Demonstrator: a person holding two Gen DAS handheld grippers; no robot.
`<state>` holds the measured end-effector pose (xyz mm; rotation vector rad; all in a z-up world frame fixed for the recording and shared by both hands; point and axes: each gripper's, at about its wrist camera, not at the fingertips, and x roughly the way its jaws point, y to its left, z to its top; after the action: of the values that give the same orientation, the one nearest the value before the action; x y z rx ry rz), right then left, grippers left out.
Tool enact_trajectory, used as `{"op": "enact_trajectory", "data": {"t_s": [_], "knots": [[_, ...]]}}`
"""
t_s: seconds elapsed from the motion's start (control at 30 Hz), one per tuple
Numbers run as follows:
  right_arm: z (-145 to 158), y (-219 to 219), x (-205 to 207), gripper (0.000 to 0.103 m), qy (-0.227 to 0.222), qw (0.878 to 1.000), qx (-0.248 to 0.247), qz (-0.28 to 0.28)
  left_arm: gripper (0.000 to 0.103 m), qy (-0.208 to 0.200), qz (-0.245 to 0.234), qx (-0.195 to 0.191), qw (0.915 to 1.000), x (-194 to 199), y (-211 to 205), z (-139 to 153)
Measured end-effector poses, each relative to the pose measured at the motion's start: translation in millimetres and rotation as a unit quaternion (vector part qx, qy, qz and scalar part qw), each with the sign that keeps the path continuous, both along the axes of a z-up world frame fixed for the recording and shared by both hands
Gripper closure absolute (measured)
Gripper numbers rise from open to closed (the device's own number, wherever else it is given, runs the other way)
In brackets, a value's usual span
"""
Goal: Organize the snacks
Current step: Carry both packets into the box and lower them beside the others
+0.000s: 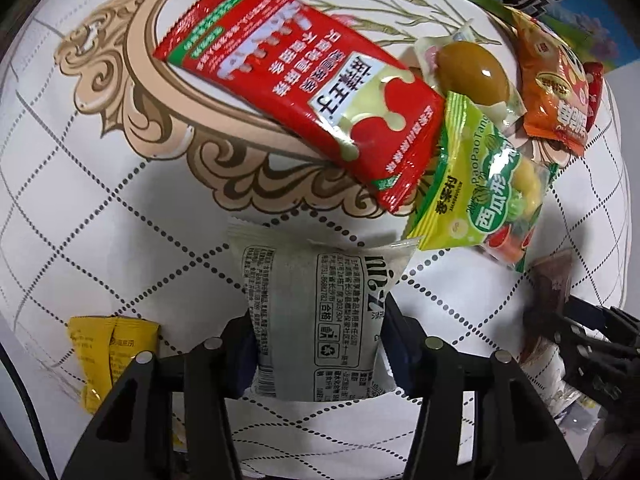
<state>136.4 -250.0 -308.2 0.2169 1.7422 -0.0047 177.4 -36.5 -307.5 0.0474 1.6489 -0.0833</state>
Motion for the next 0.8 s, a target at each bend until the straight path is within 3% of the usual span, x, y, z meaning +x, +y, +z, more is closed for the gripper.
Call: {"op": "enact_trajectory", "data": {"t_s": [0.2,0.37,0.67,0.8], "knots": [[12,-16,-6,0.045,-0.021,0.999,0.020,-0.019,0.058,-0.003,-0.010,-0.004,0.9999,5,-7,18],[51,-26,5,0.045,-0.051,0.996,0.059,-0.035,0.059,-0.013,-0.010,-0.025,0.9996,24,-11,37],[169,-33,71,0.045,-0.159,0.978,0.133,-0.027,0.059,-0.101,-0.023,-0.107,0.9889,67,-28,153],[209,-14,121,0.045,-0.213,0.968,0.135,-0.012,0.059,-0.141,-0.031,-0.110,0.9834,115,-40,196]]}}
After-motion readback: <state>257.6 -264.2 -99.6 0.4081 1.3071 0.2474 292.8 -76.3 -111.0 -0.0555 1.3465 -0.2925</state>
